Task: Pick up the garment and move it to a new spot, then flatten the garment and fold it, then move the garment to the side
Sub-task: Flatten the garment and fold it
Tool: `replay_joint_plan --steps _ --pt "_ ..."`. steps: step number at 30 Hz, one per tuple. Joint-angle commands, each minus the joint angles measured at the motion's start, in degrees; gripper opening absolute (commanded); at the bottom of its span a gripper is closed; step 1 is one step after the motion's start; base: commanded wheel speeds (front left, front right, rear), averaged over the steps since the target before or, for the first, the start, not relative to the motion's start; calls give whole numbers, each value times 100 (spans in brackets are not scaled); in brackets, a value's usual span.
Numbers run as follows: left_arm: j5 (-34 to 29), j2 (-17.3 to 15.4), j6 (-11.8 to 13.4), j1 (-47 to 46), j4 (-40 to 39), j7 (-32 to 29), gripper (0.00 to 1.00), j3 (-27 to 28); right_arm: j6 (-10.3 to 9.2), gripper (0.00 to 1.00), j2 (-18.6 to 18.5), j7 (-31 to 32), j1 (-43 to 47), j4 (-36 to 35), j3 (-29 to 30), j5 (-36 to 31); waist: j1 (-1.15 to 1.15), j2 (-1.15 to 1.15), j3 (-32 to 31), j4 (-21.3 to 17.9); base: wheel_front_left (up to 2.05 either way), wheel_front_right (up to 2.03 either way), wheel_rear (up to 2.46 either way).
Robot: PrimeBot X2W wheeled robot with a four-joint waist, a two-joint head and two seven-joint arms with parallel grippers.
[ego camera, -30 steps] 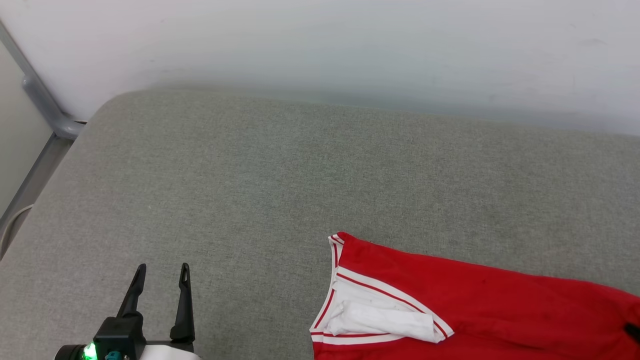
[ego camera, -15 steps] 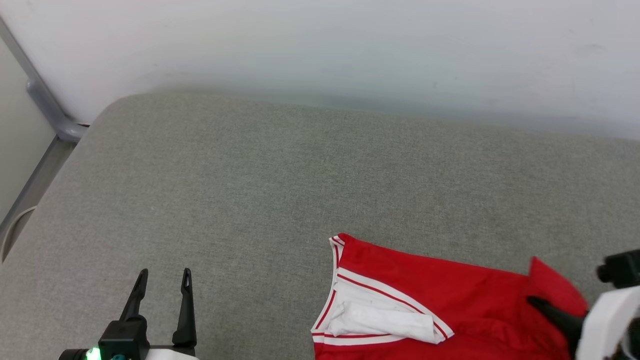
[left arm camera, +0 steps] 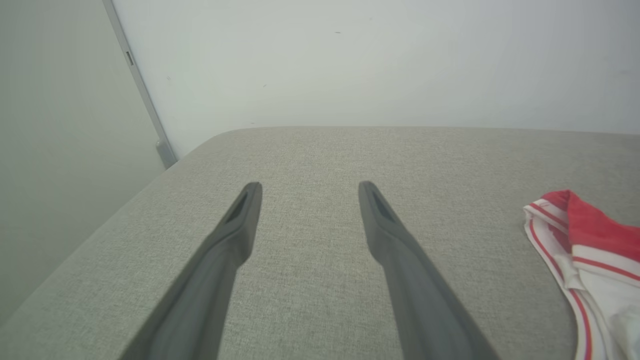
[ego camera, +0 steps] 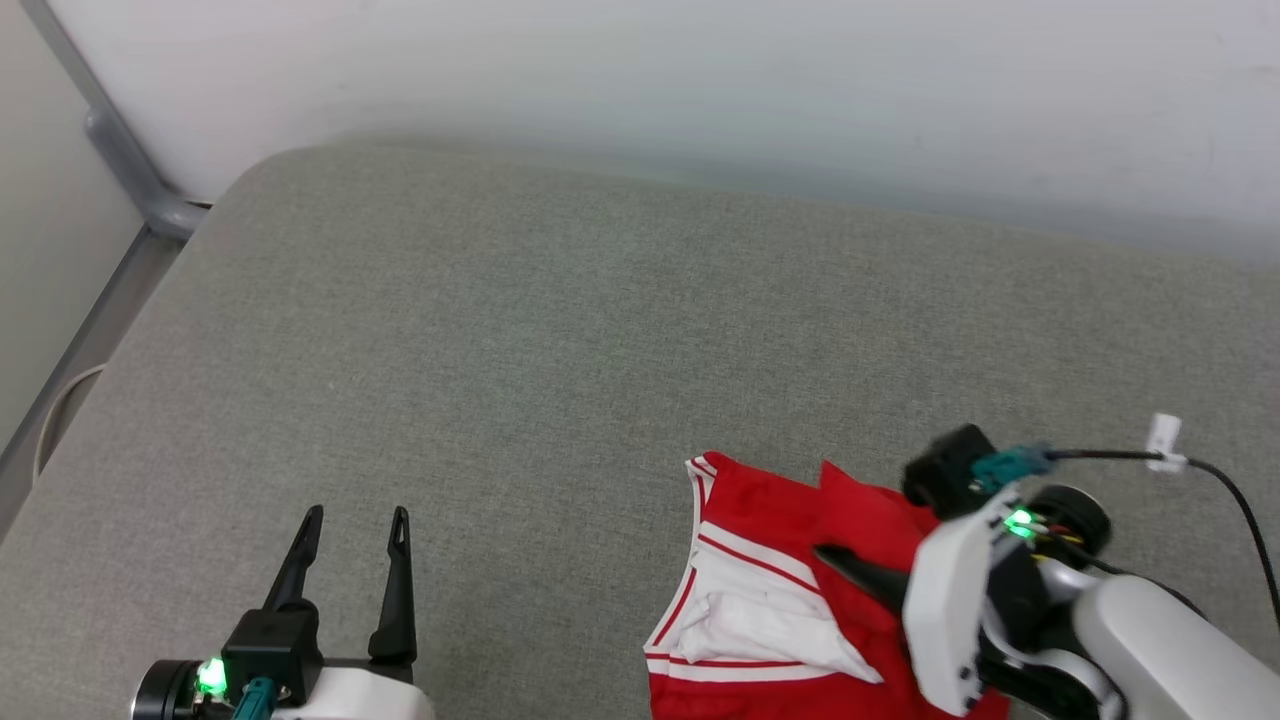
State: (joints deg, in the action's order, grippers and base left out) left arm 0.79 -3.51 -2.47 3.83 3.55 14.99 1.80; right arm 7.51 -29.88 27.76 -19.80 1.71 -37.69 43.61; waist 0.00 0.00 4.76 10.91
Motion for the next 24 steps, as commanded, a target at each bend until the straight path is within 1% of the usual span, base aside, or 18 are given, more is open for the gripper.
replay_joint_plan --steps 1,6,11,13,14,15,18,20,21,22,23,24 --pt "3 0 7 -115 13 26 100 -36 -5 0 232 -20 -301 180 -184 -121 0 0 70 63 0 0 0" --pt "11 14 -4 -222 36 26 100 -102 -5 0 741 -43 -942 887 -736 -390 0 0 187 180 0 0 0" --pt "46 25 -11 -334 73 26 100 -180 -5 0 1130 -65 -1391 1764 -1201 -502 0 0 314 301 0 0 0" --pt "41 29 -2 -346 97 26 100 -194 -5 0 1197 -67 -1524 2143 -1394 -576 0 0 352 343 0 0 0" --pt "41 29 -2 -346 97 26 100 -194 -5 0 1197 -67 -1524 2143 -1394 -576 0 0 352 343 0 0 0" --pt "49 32 11 -358 110 26 100 -198 -5 0 1239 -73 -1549 2316 -1492 -565 0 0 363 358 0 0 0" --pt "73 41 36 -397 118 26 100 -208 -5 0 1301 -157 -1582 2759 -1706 -478 0 0 389 383 0 0 0" --pt "83 42 45 -390 127 26 100 -202 -5 0 1325 -289 -1570 2917 -1797 -362 0 0 387 367 0 0 0" --pt "88 43 46 -370 127 26 100 -192 -5 30 1336 -373 -1584 2945 -1824 -313 0 0 380 342 0 0 0" --pt "89 45 47 -346 134 26 100 -180 -5 95 1331 -480 -1609 2940 -1825 -255 0 0 363 318 0 0 0" --pt "88 46 42 -317 142 26 100 -173 -6 100 1310 -609 -1630 2906 -1810 -207 0 0 338 296 0 0 0" --pt "80 43 35 -292 149 26 100 -167 -6 100 1275 -754 -1657 2841 -1801 -185 0 0 308 268 0 0 0"
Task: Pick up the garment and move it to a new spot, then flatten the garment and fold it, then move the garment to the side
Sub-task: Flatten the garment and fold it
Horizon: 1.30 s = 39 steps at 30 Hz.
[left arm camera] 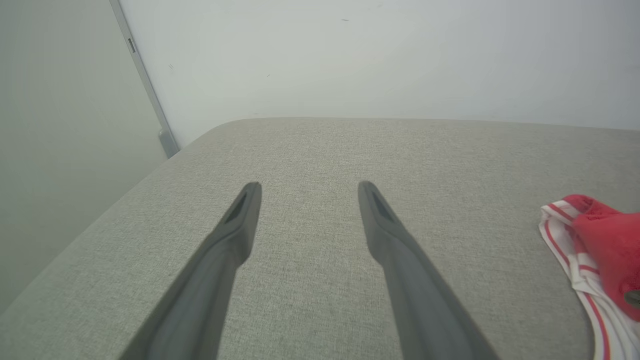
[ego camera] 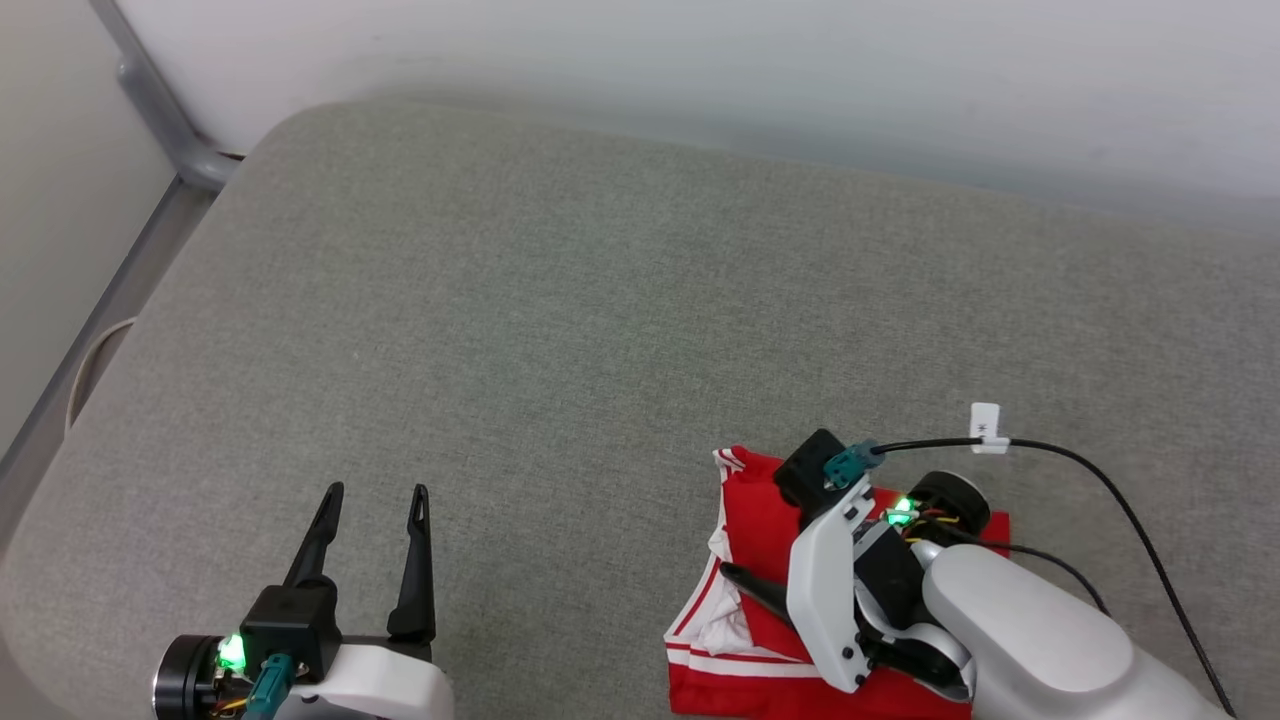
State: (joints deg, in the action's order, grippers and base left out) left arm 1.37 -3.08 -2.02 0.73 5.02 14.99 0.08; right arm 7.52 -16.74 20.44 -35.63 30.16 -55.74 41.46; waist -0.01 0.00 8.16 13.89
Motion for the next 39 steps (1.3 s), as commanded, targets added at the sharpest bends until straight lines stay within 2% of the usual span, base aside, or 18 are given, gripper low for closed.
replay_joint_plan --steps 1,5,9,14,18,23,29,34,39 --pt "12 0 -14 39 10 26 100 13 -6 100 -87 -159 -82 -80 7 52 1 0 -67 -57 0 0 0" --pt "-17 -14 -35 119 32 26 100 54 -6 100 -347 -652 91 -507 186 144 1 0 -217 -190 0 0 0" --pt "-37 -39 -31 192 25 26 100 106 -6 100 -673 -1088 326 -920 636 6 1 0 -363 -352 0 0 0" --pt "-54 -71 -34 299 7 26 100 150 -6 100 -844 -1614 710 -1214 1594 -413 1 0 -493 -554 0 0 0" --pt "-63 -76 -36 394 -23 25 100 158 -6 100 -732 -2076 1144 -1297 2468 -990 1 0 -574 -687 0 0 0" --pt "-82 -81 -26 458 -24 25 100 154 -7 100 -388 -2640 1763 -1373 3621 -1821 1 0 -664 -799 0 0 0" --pt "-96 -90 -4 502 -76 25 100 155 -6 100 266 -3269 2456 -1677 4797 -2919 1 0 -737 -906 0 0 0" --pt "-113 -103 2 568 -117 25 100 121 -6 100 841 -3506 2977 -2079 5380 -3609 1 0 -798 -952 0 0 0" --pt "-133 -106 20 619 -176 25 100 91 -6 100 1215 -3557 3469 -2445 5731 -3850 1 0 -863 -970 0 0 0"
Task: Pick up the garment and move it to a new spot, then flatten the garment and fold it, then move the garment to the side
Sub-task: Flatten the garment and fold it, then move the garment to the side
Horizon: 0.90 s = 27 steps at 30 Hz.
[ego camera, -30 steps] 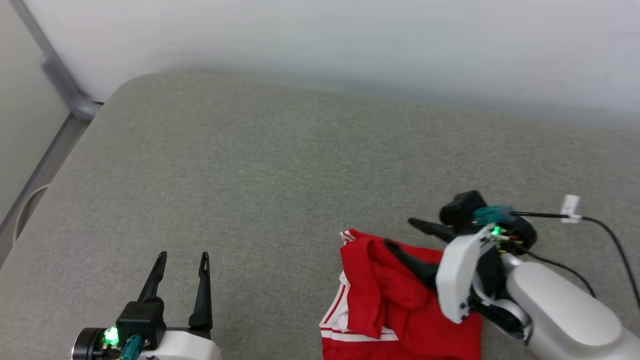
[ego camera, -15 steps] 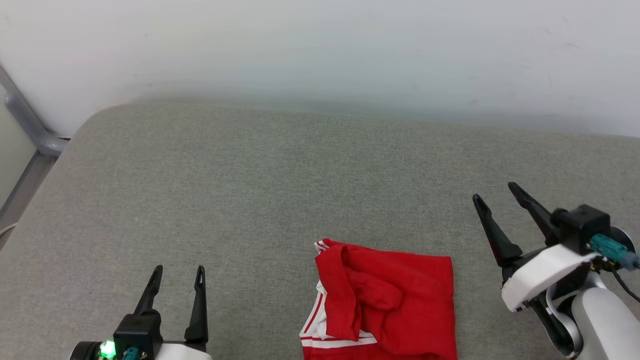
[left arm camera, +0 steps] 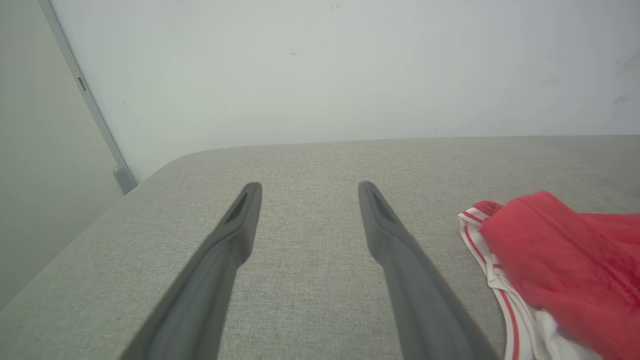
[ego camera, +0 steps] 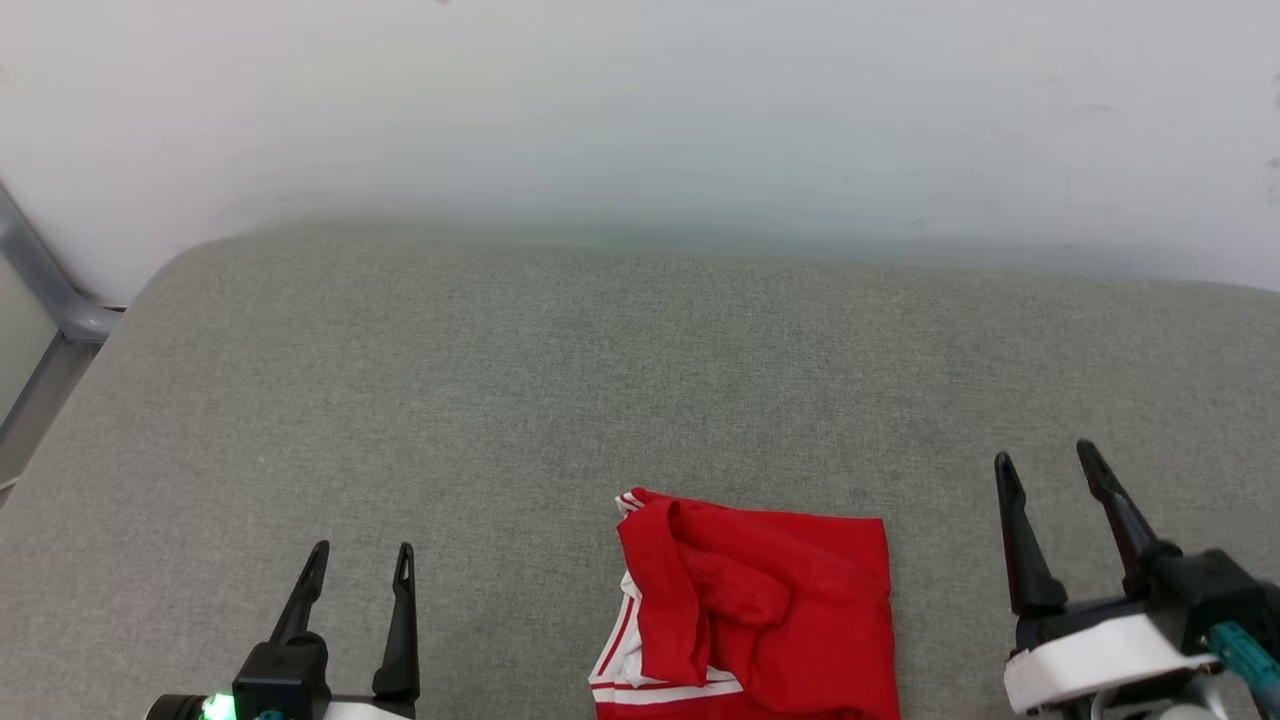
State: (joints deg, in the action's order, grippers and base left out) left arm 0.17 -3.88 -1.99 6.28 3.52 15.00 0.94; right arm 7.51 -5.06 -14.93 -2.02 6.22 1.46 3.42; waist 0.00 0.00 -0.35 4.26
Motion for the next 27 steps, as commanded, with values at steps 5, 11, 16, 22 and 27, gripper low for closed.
replay_joint_plan --steps 5,11,16,22,27 --pt "-4 -36 32 115 -76 24 100 -20 -5 100 184 -22 538 -432 102 19 0 0 -52 -33 0 0 0" --pt "-13 -41 54 163 -119 24 100 -66 -5 100 231 -24 941 -674 180 188 0 0 -78 -24 0 0 0" --pt "-11 -45 82 187 -132 24 100 -89 -5 100 231 -25 1097 -722 185 346 0 0 -93 -20 0 0 0" --pt "-16 -58 118 204 -153 24 100 -109 -5 100 233 -25 1094 -690 133 352 0 0 -106 -20 0 0 0" --pt "13 -61 127 156 -144 24 100 -128 -5 100 232 -26 655 -713 205 182 0 0 -76 -3 0 0 0"
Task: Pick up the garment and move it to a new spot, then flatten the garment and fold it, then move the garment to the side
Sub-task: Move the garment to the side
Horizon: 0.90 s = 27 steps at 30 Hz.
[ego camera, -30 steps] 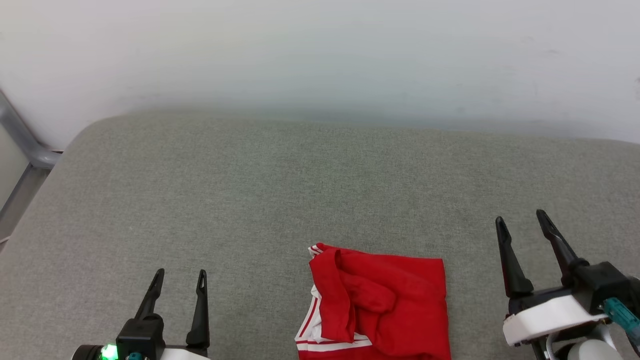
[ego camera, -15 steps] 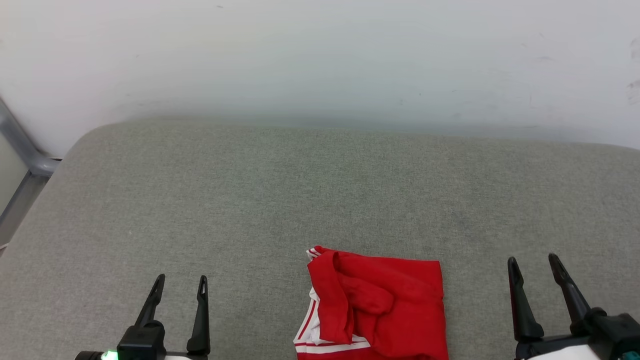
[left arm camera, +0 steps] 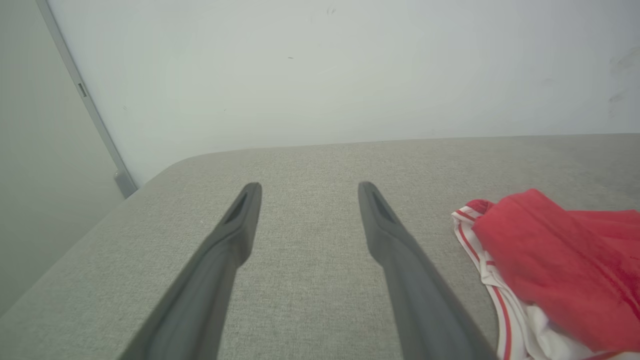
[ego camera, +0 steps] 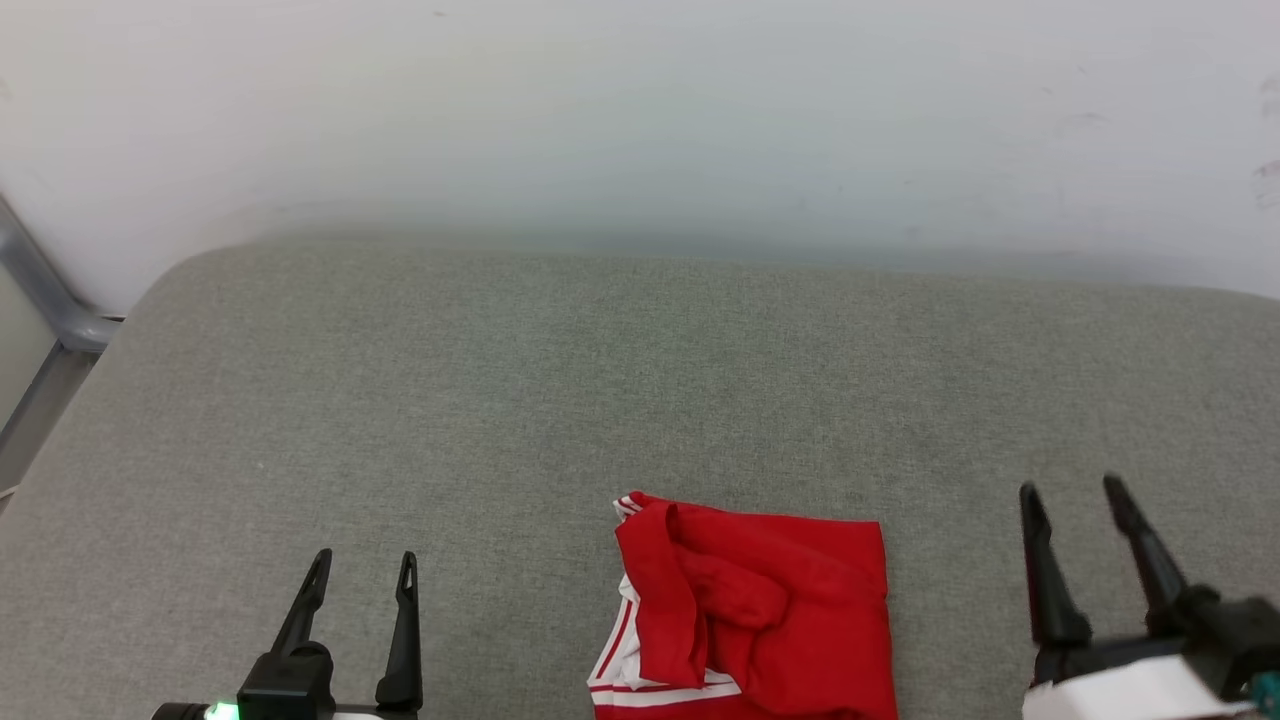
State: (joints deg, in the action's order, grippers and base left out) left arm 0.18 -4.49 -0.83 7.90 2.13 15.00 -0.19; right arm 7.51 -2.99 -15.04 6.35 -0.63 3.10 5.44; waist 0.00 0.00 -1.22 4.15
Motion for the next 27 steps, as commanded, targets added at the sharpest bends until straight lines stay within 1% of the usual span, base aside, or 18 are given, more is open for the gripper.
replay_joint_plan --steps 1,4,7,8,12,14,15,17,19,20,21,22,27 --pt "17 -2 10 -21 -4 24 100 -17 -5 100 4 -15 -310 -33 79 -12 0 0 21 14 0 0 0" --pt "34 -1 23 -48 -18 24 100 -17 -6 100 -275 184 -799 -97 83 88 0 0 62 20 0 0 0" --pt "39 -1 32 -75 -29 24 100 -25 -5 100 -595 723 -1293 -149 -115 285 0 0 124 30 0 0 0" --pt "48 4 40 -130 -47 24 100 -35 -5 100 -990 1667 -1750 -126 -473 768 0 0 215 49 0 0 0" --pt "50 16 36 -193 -44 24 100 -53 -5 100 -1491 3156 -2123 -30 -991 1584 0 0 319 87 0 0 0" --pt "59 21 25 -231 -27 24 100 -67 -5 100 -1742 3903 -2174 47 -1255 1981 0 0 359 116 0 0 0" --pt "59 21 25 -231 -27 24 100 -67 -5 100 -1742 3903 -2174 47 -1255 1981 0 0 359 116 0 0 0" --pt "63 27 11 -263 -11 24 100 -86 -5 100 -1943 4594 -2175 105 -1474 2396 0 0 401 152 0 0 0" --pt "72 34 3 -298 7 24 100 -101 -5 100 -2126 5153 -2132 132 -1667 2724 0 0 451 194 0 0 0" --pt "79 37 2 -327 13 24 100 -115 -5 100 -2167 5378 -2094 148 -1738 2889 0 0 472 215 0 0 0" --pt "85 47 -16 -398 27 24 100 -164 -5 100 -2201 5879 -1975 218 -1845 3306 0 0 548 302 0 0 0" --pt "93 54 -34 -462 34 24 100 -207 -5 100 -2197 6151 -1867 284 -1956 3523 0 0 632 404 0 0 0" --pt "108 63 -40 -545 54 24 100 -211 -5 100 -2076 6188 -1797 488 -2107 3692 0 0 809 540 0 0 0"
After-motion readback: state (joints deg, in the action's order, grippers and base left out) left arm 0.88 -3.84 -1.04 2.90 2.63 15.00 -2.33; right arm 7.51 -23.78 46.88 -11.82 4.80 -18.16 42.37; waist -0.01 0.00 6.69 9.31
